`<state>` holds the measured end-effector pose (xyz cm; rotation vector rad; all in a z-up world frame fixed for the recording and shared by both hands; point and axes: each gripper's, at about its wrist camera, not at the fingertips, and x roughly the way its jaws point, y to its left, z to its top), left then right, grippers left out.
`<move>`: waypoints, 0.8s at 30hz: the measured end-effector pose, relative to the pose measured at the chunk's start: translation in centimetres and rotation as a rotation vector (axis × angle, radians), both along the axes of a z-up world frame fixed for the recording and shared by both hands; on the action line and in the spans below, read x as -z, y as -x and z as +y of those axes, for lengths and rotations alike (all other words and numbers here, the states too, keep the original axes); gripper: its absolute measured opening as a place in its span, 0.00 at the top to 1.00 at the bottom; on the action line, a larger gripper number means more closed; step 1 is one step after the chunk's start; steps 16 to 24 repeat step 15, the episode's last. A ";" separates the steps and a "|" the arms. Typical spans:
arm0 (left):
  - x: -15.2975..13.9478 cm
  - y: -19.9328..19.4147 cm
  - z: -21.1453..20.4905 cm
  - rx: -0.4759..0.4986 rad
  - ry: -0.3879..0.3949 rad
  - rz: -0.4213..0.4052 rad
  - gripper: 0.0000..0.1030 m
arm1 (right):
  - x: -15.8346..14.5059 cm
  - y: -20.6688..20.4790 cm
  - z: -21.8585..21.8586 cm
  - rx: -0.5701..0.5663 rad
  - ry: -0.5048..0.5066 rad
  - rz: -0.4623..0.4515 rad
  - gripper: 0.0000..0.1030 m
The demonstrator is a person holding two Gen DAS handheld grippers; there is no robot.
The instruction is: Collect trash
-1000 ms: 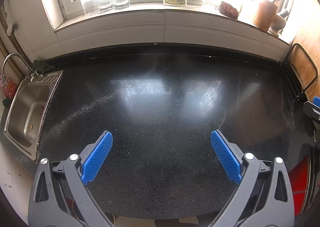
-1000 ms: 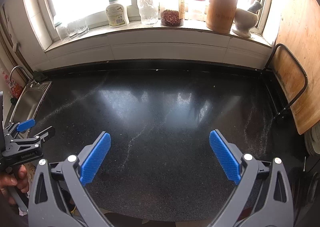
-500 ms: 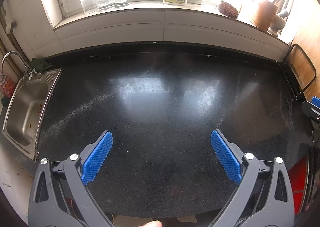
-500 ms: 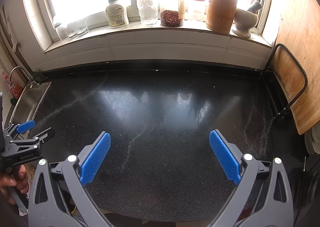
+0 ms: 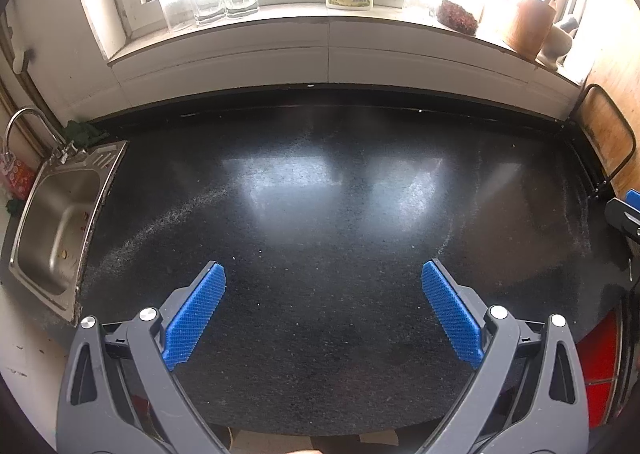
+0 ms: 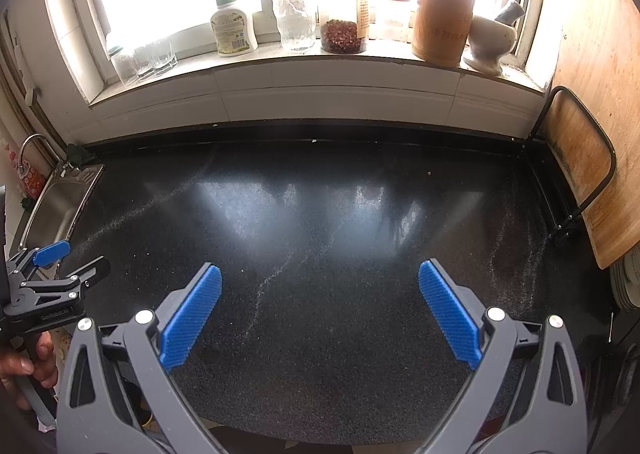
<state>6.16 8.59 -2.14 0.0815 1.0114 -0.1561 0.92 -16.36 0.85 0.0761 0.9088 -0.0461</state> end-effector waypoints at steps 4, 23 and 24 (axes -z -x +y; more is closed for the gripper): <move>-0.1 0.1 0.0 0.005 -0.003 -0.011 0.07 | 0.0 0.1 0.0 0.004 -0.003 0.000 0.07; 0.0 -0.1 -0.2 0.014 -0.001 -0.004 0.07 | 0.5 0.0 -0.4 0.011 -0.009 0.006 0.07; 0.0 -0.1 -0.2 0.014 -0.001 -0.004 0.07 | 0.5 0.0 -0.4 0.011 -0.009 0.006 0.07</move>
